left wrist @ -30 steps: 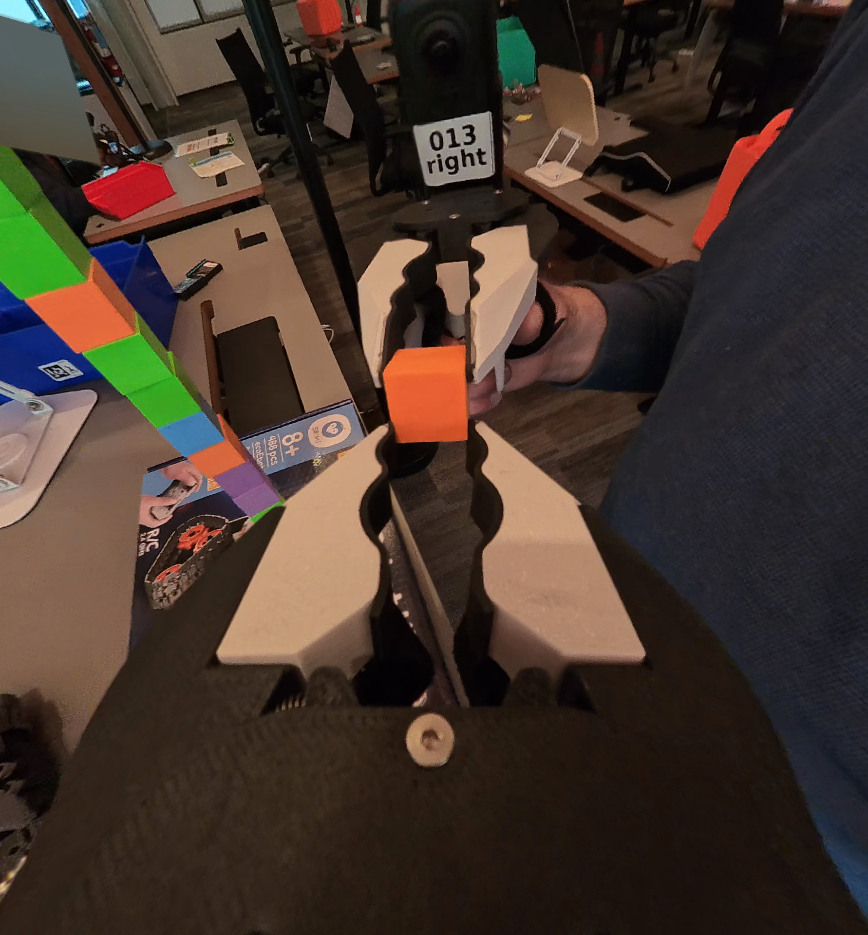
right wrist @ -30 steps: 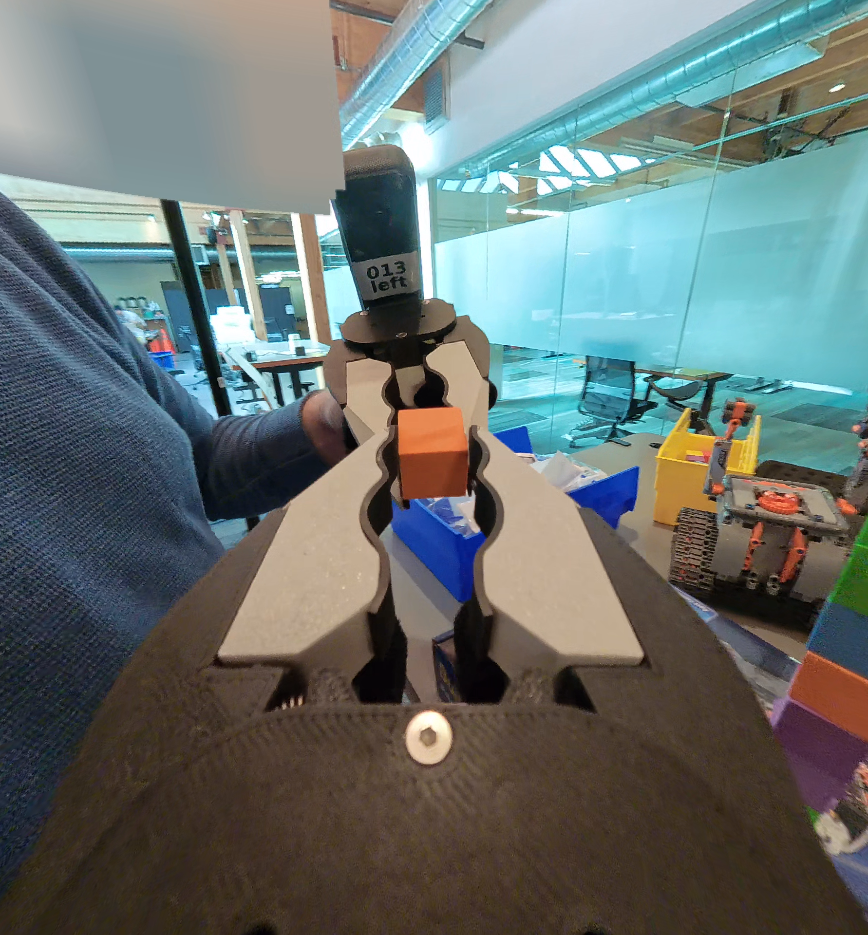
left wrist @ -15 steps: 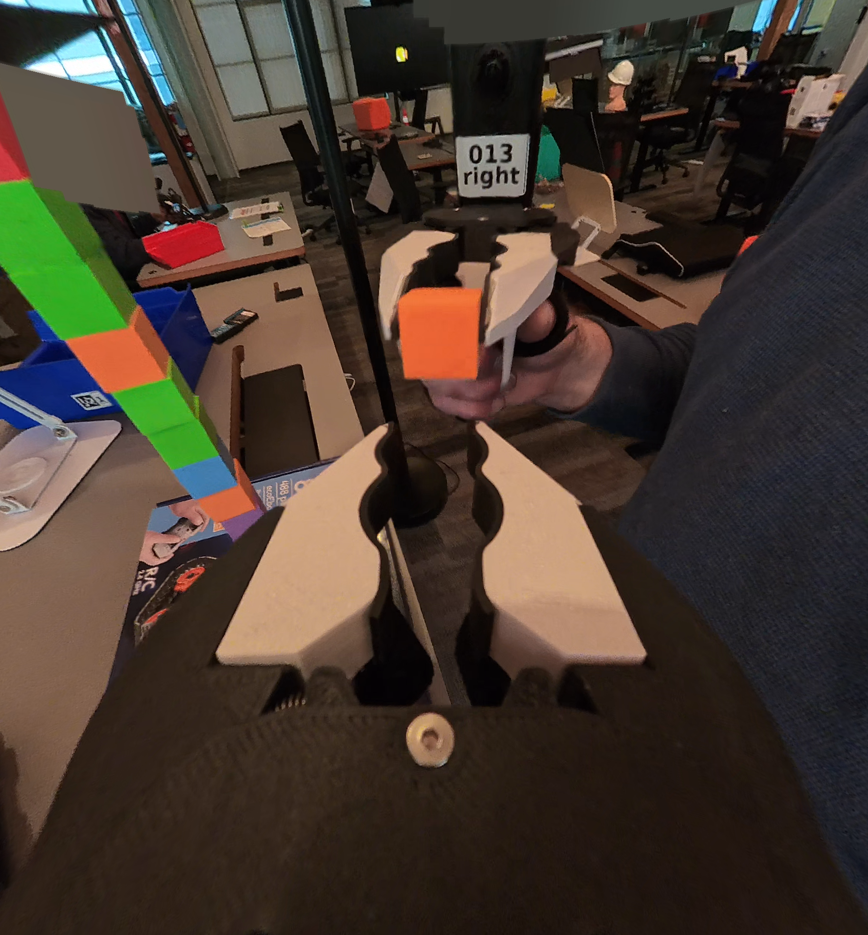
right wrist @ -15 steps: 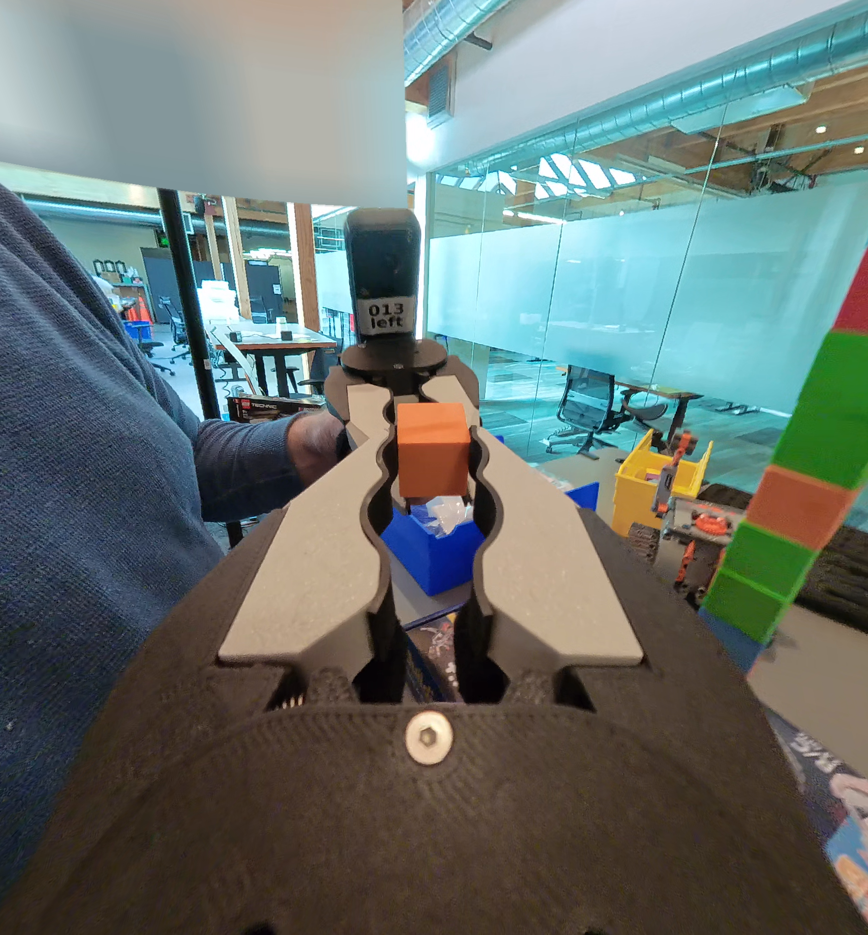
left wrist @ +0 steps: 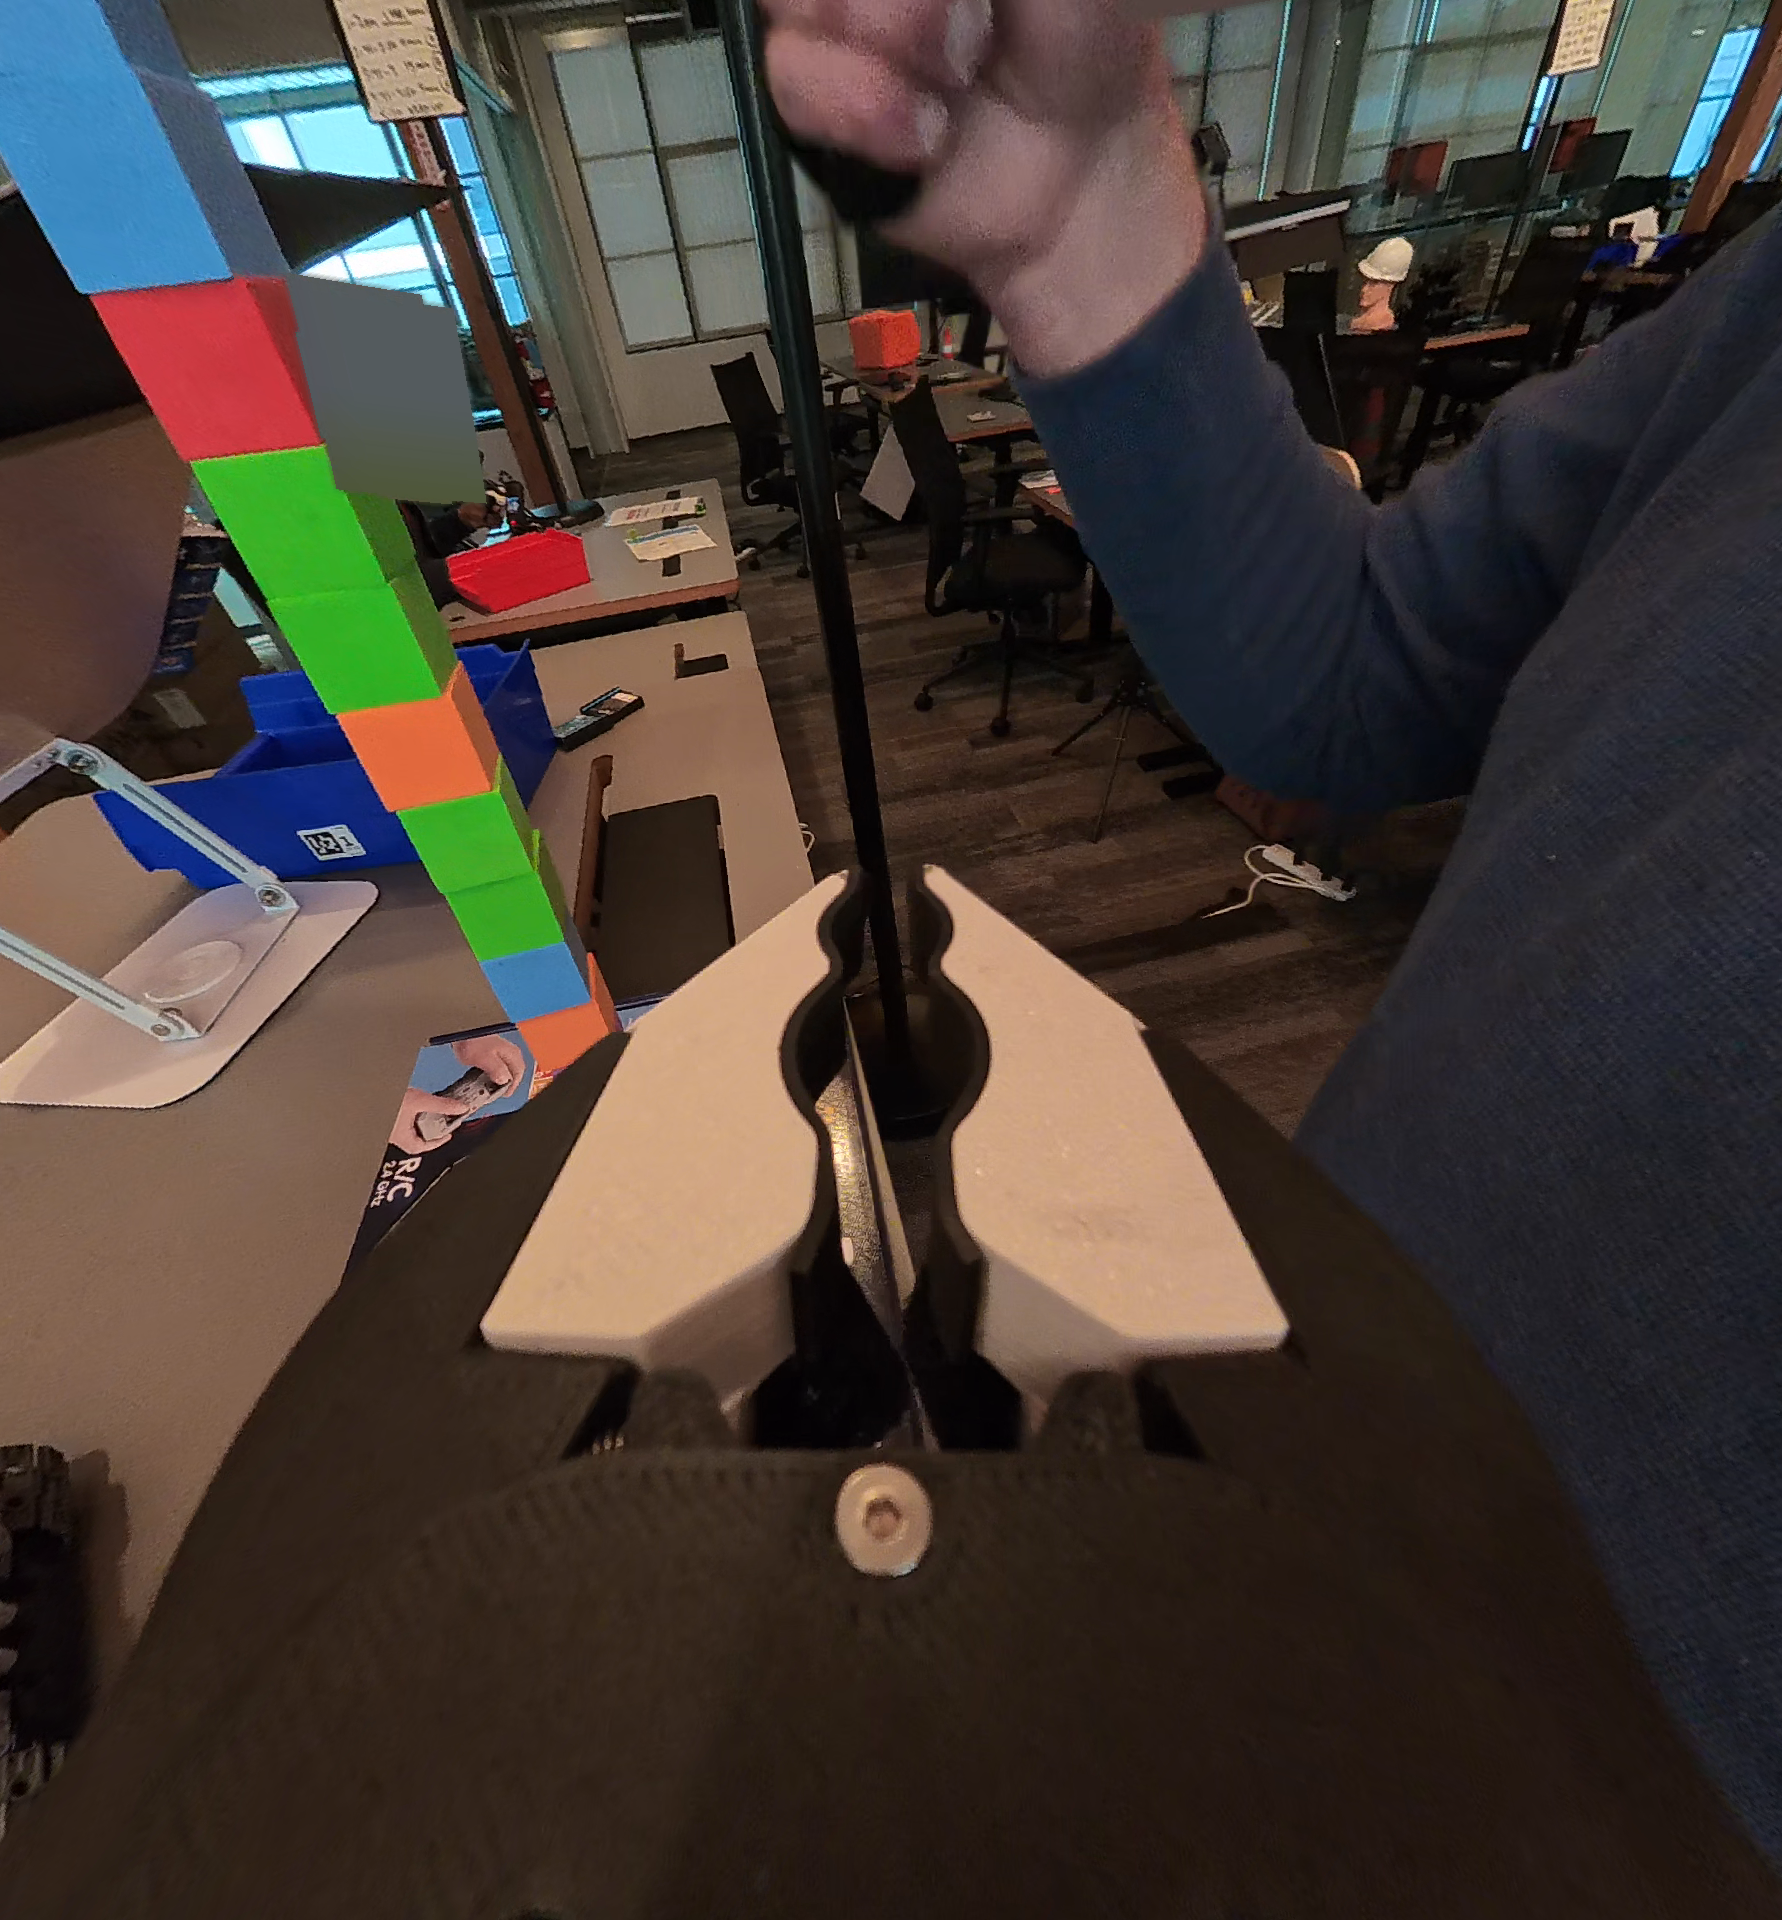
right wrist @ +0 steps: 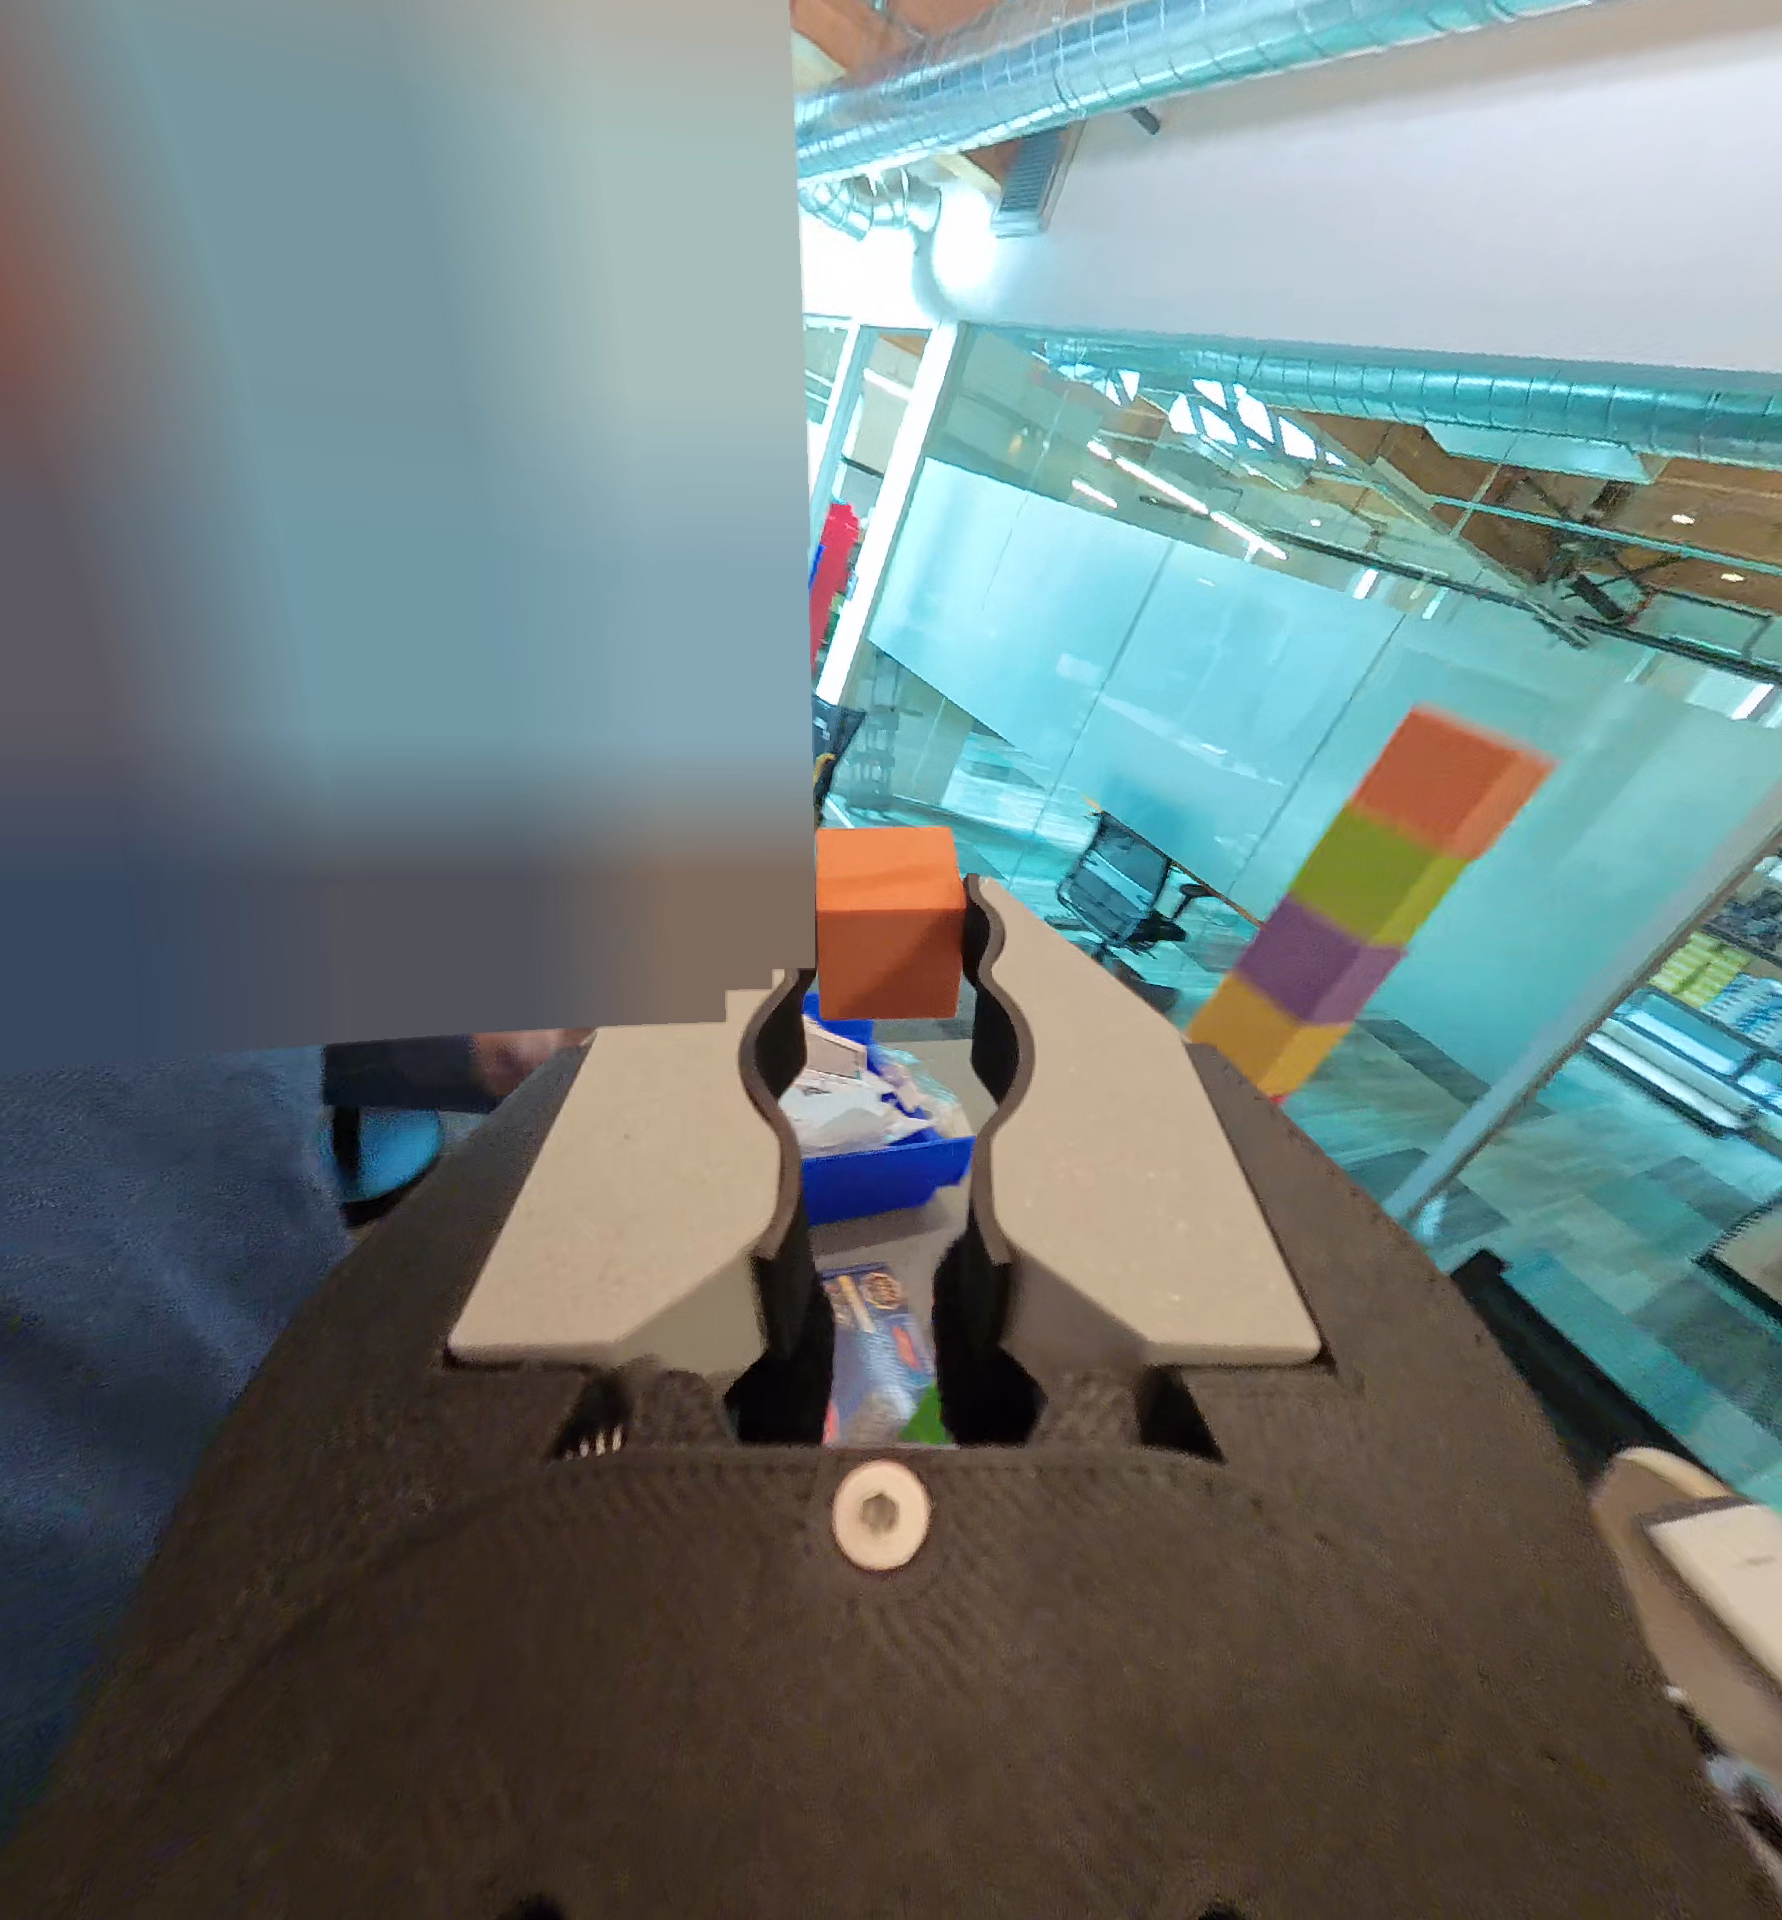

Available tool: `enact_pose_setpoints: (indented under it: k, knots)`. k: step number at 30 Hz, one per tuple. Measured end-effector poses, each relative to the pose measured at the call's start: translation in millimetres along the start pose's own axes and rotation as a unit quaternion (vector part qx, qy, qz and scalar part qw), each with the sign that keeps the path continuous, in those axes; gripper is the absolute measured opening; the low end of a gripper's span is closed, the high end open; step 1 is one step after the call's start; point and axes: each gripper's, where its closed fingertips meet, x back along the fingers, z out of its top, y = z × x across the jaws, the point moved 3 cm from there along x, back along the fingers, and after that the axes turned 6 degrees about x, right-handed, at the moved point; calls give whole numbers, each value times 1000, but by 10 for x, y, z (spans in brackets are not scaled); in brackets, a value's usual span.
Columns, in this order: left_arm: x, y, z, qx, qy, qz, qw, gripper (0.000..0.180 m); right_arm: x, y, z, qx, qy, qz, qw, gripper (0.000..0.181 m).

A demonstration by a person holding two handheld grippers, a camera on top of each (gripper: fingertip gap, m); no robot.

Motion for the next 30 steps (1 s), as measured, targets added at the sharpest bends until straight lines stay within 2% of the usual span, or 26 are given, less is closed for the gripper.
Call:
enact_pose_setpoints:
  k: [8, 17, 30]
  knots:
    - [-22, -10, -25, -2, 14, 16, 1000, 0, -128, 858, 506, 38, -19, -7, 999, 26]
    - [-40, -43, -97, 23, 31, 18, 999, 0, -348, 1342, 536, -26, -21, 96, 995, 26]
    - [-62, -103, -161, 36, 32, 19, 999, 1, -542, 1504, 305, -89, -36, 157, 983, 26]
